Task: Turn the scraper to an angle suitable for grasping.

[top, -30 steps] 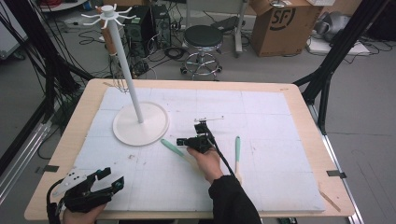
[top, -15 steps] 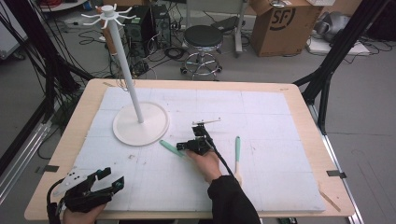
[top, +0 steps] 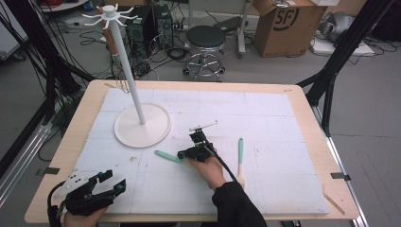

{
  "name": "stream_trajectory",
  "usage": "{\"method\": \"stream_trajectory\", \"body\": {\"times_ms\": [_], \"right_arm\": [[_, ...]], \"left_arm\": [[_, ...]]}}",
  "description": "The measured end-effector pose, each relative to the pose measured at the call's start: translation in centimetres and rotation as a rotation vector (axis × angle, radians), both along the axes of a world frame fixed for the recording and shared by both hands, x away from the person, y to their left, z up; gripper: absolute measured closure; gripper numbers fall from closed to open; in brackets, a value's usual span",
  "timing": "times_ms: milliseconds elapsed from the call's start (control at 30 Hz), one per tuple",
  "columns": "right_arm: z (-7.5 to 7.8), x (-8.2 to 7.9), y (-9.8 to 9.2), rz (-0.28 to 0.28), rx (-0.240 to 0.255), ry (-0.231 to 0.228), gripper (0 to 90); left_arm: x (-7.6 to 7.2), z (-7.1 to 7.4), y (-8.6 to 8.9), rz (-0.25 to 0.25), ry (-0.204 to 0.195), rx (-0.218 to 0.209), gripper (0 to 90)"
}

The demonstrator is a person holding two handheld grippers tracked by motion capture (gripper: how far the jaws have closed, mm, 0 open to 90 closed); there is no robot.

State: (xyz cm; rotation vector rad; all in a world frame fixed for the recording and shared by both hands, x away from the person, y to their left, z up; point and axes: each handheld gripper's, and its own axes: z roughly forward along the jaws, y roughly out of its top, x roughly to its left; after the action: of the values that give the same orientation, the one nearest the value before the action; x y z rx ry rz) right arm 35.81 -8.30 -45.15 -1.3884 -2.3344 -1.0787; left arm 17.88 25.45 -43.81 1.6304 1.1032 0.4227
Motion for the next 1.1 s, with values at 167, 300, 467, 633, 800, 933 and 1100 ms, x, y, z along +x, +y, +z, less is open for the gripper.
{"method": "stream_trajectory", "body": {"times_ms": [167,300,467,633,800,933,1100], "right_arm": [[0.3,-0.9,-1.8,-0.001,-0.027,-0.011,89.6],[0.0,-2.0,-3.6,-0.022,0.010,0.006,89.6],[-0.1,-3.1,-4.0,-0.027,0.016,-0.004,89.6],[-0.2,-3.9,-3.9,-0.032,0.025,-0.008,89.6],[-0.3,-4.4,-3.9,-0.033,0.039,-0.006,89.6],[-0.2,-4.7,-3.8,-0.026,0.036,-0.001,89.6],[-0.5,-5.0,-3.7,-0.026,0.060,0.004,89.6]], "left_arm": [[0.0,0.0,0.0,0.000,0.002,0.003,31.3],[0.0,-0.1,-0.2,-0.007,0.001,0.009,31.3],[0.2,-0.1,-0.4,-0.011,0.003,0.012,31.3],[0.3,-0.1,-0.6,-0.017,0.002,0.012,31.3],[0.2,0.0,-0.6,-0.018,0.000,0.012,31.3],[0.2,0.0,-0.6,-0.018,0.001,0.013,31.3],[0.2,0.0,-0.7,-0.021,0.001,0.017,31.3]]}}
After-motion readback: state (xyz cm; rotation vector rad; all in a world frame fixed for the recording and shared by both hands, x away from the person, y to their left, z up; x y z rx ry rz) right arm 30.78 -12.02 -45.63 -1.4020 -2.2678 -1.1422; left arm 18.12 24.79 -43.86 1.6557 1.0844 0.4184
